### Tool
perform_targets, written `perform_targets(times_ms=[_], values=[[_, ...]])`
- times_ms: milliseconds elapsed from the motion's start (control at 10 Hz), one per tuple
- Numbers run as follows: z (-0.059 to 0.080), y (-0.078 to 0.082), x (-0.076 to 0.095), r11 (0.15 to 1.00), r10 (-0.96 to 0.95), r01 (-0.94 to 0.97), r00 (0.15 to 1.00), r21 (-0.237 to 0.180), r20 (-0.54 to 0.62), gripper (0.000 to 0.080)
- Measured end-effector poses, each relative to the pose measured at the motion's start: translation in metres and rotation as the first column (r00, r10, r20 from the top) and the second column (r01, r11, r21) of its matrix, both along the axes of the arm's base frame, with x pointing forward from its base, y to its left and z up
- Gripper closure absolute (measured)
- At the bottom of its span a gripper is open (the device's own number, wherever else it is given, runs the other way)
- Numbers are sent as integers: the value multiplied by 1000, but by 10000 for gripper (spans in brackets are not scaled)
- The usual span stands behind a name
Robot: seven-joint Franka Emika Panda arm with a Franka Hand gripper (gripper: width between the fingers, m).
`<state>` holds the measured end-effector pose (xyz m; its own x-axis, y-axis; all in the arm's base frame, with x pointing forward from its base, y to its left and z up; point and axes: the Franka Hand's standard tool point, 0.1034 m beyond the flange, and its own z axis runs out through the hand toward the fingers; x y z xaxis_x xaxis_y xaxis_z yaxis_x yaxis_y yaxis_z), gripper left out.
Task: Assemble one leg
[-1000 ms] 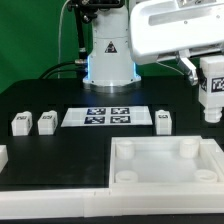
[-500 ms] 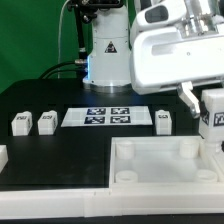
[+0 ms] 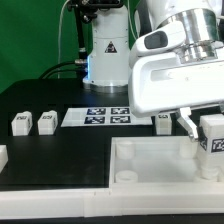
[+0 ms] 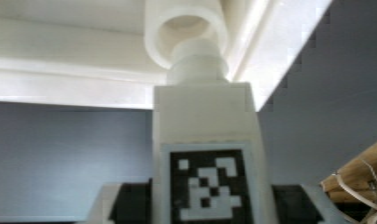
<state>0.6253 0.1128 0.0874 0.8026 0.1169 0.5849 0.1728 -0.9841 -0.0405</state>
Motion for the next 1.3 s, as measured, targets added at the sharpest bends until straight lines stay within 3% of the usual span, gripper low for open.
perform_targets(times_ms=[600,800,1300], values=[[-10,0,-12,1000,2,-2,1000,-2,-25,507],[-19,-3,-15,1000,2,-2,999,-6,-34,507],[-20,-2,-14,1000,2,-3,999,-6,-32,507]])
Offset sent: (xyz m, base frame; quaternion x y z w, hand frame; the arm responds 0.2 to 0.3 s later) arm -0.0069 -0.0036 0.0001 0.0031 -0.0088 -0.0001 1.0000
